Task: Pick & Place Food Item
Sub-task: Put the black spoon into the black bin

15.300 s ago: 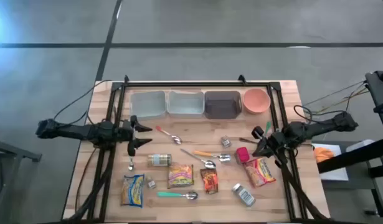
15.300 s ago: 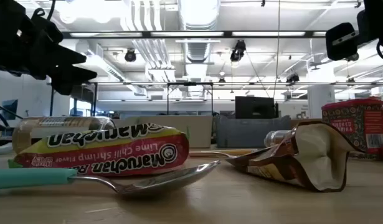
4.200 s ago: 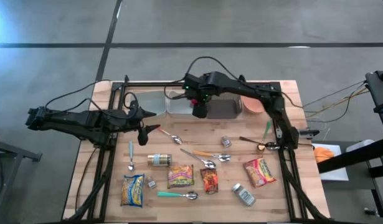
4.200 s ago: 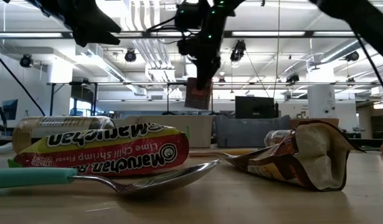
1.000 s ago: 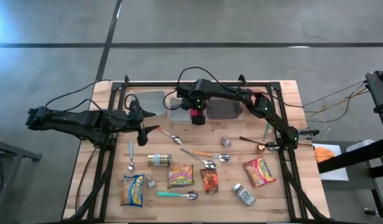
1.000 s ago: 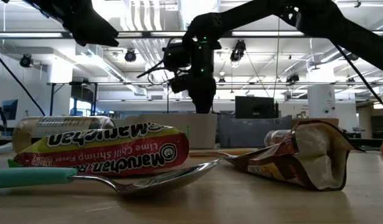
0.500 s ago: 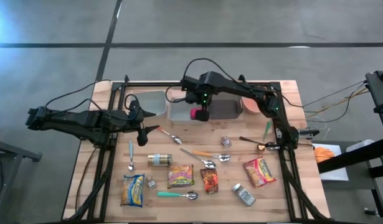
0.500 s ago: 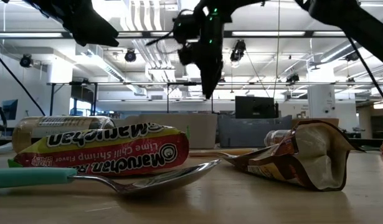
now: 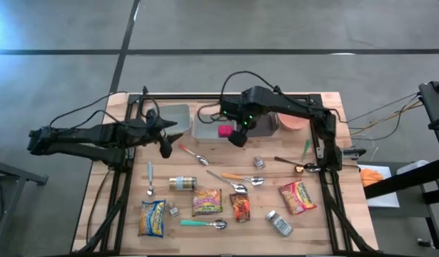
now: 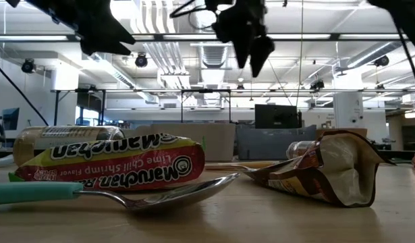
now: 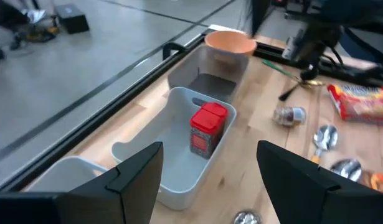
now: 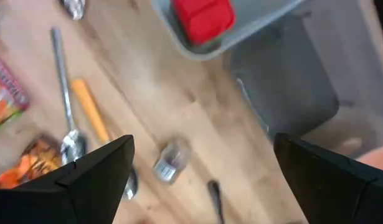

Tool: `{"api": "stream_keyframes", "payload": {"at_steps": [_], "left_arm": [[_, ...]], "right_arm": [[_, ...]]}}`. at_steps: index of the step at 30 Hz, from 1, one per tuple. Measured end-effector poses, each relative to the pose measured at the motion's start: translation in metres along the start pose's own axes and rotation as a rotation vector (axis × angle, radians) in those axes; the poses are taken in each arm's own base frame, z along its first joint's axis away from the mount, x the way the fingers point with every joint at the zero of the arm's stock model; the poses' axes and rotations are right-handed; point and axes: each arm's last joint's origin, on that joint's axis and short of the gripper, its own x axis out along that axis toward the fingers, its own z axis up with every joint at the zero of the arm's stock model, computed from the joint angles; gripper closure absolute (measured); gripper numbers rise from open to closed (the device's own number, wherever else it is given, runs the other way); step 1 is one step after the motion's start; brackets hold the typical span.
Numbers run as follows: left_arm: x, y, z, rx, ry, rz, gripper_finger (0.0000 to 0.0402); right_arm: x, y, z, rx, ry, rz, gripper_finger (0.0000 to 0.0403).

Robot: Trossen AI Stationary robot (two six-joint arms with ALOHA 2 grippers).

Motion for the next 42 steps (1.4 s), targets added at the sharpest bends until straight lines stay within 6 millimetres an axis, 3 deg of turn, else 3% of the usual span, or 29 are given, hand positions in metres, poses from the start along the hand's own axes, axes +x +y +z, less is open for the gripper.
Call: {"api": "stream_keyframes", "payload": {"at_steps": [10, 15, 20, 25, 32, 42], "left_arm": [[0.016, 0.002, 0.000, -0.010, 0.037, -0.041, 0.0139], [0.021, -0.001, 0.001, 0.002, 0.040, -0.067, 0.0139], [0.018, -0.001, 0.002, -0.003, 0.027, -0.089, 0.0139], [0.019, -0.001, 0.002, 0.005, 0.030, -0.091, 0.0139], [0.019, -0.001, 0.002, 0.021, 0.029, -0.092, 0.0139], [0.019, -0.001, 0.002, 0.028, 0.030, -0.091, 0.0139]], "right_arm": [[0.011, -0.001, -0.086, 0.096, 0.117, -0.101, 0.0019], [0.029, -0.011, -0.124, 0.134, 0.109, -0.143, 0.0019], [0.056, -0.022, -0.155, 0.156, 0.086, -0.039, 0.0019], [0.081, -0.034, -0.181, 0.188, 0.071, 0.038, 0.0019], [0.106, -0.050, -0.210, 0.170, 0.138, -0.007, 0.0019], [0.141, -0.056, -0.223, 0.139, 0.179, -0.036, 0.0019]]}}
